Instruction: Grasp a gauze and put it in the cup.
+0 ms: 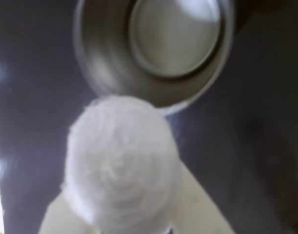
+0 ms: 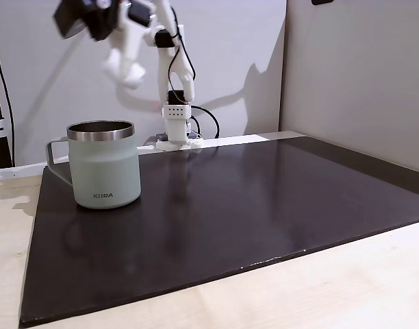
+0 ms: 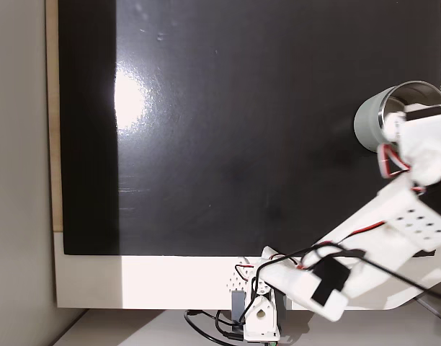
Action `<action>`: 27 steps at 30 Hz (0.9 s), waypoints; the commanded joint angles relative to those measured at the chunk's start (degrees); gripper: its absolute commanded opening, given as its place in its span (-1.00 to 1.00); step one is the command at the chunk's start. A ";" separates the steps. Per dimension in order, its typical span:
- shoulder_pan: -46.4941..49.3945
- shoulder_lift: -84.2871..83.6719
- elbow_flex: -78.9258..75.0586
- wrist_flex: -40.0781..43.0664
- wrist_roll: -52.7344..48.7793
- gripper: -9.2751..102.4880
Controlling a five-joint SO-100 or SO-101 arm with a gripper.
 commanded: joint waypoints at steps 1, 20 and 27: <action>3.16 -4.83 -9.32 0.44 -1.58 -0.84; 4.75 -17.67 -21.09 1.14 -2.55 -0.33; 4.83 -17.49 -21.01 1.41 -2.81 -0.25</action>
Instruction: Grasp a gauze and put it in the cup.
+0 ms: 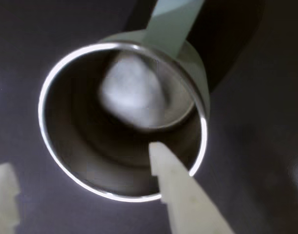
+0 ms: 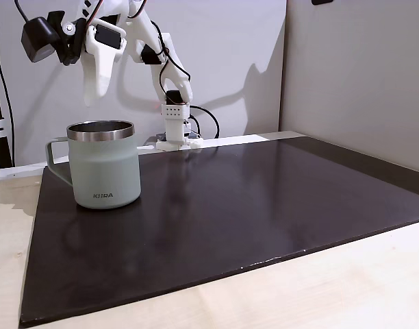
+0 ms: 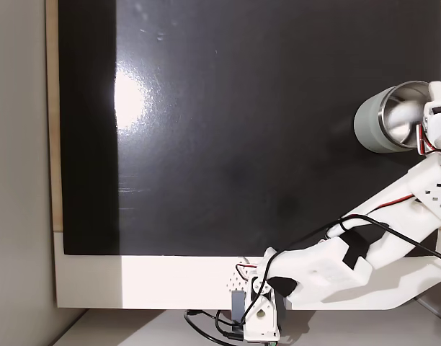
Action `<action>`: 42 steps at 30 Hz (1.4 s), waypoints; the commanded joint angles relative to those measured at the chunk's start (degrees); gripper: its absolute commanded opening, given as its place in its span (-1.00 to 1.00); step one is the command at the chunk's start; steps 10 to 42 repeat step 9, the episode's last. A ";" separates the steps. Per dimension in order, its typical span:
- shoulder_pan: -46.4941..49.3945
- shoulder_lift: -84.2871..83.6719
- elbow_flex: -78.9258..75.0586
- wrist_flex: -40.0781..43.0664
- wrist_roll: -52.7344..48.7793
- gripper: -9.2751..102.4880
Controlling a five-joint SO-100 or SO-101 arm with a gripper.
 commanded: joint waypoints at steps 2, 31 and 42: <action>-0.18 0.88 -3.08 0.18 -0.35 -0.25; -0.09 1.67 -3.08 0.26 -0.44 -0.26; -0.09 1.67 -3.08 0.26 -0.44 -0.26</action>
